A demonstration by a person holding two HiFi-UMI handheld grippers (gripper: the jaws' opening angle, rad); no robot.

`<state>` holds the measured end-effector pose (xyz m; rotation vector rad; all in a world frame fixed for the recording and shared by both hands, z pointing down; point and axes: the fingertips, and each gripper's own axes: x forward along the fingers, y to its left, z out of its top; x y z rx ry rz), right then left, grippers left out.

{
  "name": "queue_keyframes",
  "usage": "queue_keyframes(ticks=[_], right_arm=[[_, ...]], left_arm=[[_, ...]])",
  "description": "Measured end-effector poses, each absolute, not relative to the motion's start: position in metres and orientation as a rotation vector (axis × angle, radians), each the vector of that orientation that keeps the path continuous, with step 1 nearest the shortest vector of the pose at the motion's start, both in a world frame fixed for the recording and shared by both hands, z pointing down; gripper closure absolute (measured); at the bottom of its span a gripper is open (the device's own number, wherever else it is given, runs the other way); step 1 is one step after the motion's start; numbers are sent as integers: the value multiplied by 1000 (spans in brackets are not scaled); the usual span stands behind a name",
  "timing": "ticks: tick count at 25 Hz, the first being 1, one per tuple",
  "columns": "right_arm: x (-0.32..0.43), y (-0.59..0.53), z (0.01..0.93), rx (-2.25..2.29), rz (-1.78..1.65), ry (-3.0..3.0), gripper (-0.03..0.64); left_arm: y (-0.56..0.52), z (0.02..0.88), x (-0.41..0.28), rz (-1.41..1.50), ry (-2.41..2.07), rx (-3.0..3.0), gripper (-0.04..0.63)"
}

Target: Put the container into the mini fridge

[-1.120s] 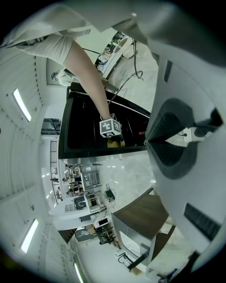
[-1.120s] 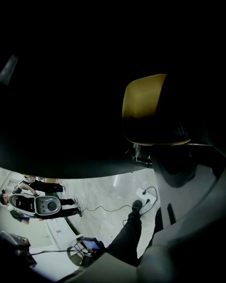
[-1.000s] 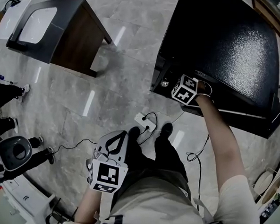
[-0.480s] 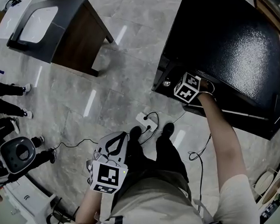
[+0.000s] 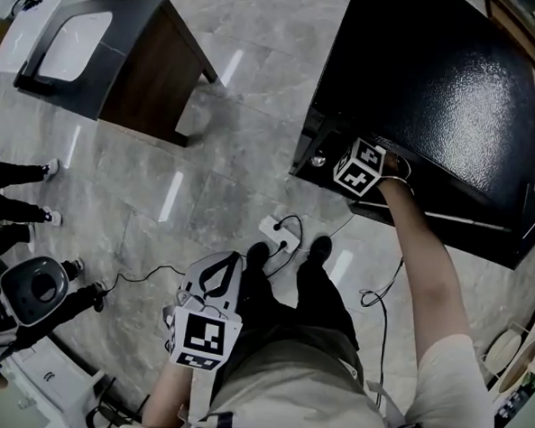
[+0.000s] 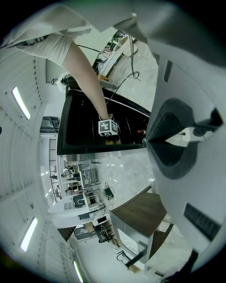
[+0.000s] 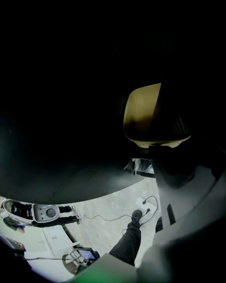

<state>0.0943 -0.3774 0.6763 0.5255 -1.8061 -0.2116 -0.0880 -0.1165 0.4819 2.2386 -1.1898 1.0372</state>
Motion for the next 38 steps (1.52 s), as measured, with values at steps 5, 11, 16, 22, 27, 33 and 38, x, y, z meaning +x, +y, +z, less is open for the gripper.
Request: queue_keyframes(ticks=[5, 11, 16, 22, 27, 33, 38], right_arm=[[96, -377, 672, 533, -191, -1817, 504], [95, -380, 660, 575, -204, -1827, 474], [92, -374, 644, 628, -211, -1857, 473], [93, -368, 612, 729, -215, -1930, 474], [96, -354, 582, 816, -205, -1921, 474], [86, -322, 550, 881, -157, -1953, 474], [66, -294, 532, 953, -92, -2001, 474]], left_arm=[[-119, 479, -87, 1030, -1188, 2252, 540], [-121, 475, -90, 1024, -1196, 2264, 540], [-124, 470, -92, 998, -1199, 2287, 540], [-127, 466, -92, 929, -1189, 2292, 540], [-128, 465, -103, 878, -1204, 2271, 540], [-125, 456, -121, 841, -1238, 2283, 540], [-122, 440, -135, 811, -1251, 2324, 540]])
